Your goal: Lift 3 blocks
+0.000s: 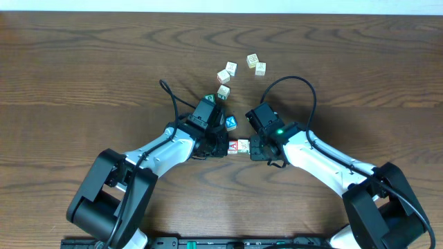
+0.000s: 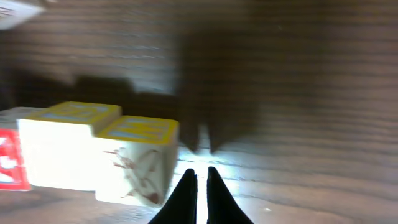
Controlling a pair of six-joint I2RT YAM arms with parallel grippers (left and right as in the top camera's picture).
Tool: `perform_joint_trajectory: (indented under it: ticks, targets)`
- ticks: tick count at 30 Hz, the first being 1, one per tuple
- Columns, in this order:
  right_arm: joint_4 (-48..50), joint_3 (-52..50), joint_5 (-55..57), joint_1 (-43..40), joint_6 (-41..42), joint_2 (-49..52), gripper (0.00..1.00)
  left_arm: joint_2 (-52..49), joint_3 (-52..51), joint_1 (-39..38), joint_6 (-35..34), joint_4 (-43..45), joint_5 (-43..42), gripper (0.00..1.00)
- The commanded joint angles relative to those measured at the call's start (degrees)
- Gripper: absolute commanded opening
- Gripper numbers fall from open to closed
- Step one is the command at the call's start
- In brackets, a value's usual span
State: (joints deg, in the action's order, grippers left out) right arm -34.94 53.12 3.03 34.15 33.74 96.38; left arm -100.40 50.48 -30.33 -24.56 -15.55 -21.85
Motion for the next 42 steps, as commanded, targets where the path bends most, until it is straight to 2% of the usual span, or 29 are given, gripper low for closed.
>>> perform_joint_trajectory:
  ticks: [1, 10, 15, 18, 21, 25, 30, 36, 39, 40, 41, 42]
  targets:
    - [-0.8, 0.6, 4.3, 0.8, 1.4, 0.4, 0.06, 0.4, 1.0, -0.2, 1.0, -0.5, 2.1, 0.14]
    - [-0.6, 0.7, 7.4, -0.5, 1.4, 0.4, 0.09, 0.5, 1.0, 0.4, 3.1, -1.0, 4.7, 0.17]
    - [1.5, 0.9, 7.6, -3.3, 0.8, 0.4, 0.18, 2.6, 1.3, 4.2, 3.4, -1.1, 6.9, 0.17]
    - [4.5, 0.9, 7.6, -5.5, -1.3, 0.4, 0.28, 5.9, 1.5, 7.5, 4.3, -1.2, 6.9, 0.17]
    - [7.3, 0.9, 7.7, -7.5, -5.1, 0.4, 0.38, 11.7, 1.5, 10.6, 7.4, -1.4, 7.0, 0.26]
    - [11.2, 0.9, 7.7, -9.2, -8.5, 0.4, 0.51, 19.8, 1.5, 12.9, 9.9, -2.1, 9.2, 0.26]
    - [19.1, 0.9, 7.7, -10.5, -11.8, 0.4, 0.61, 30.3, 1.5, 13.4, 10.0, -5.5, 15.8, 0.26]
    - [27.6, 0.9, 12.8, -10.9, -16.2, 0.4, 0.74, 40.0, 1.5, 13.4, 10.0, -11.1, 18.1, 0.28]
    - [30.3, 0.9, 16.3, -10.9, -16.2, 0.4, 0.85, 43.8, 1.5, 13.4, 10.0, -13.0, 18.1, 0.34]
    - [31.1, 0.9, 17.1, -10.9, -16.3, 0.4, 0.90, 45.0, 1.5, 13.4, 9.9, -13.5, 18.1, 0.37]
    - [31.8, 0.9, 17.6, -10.9, -16.3, 0.4, 0.99, 46.0, 1.5, 13.4, 10.0, -13.9, 18.1, 0.40]
    - [32.2, 0.9, 17.8, -10.9, -16.3, 0.4, 0.99, 46.7, 1.5, 13.4, 9.9, -14.1, 18.1, 0.43]
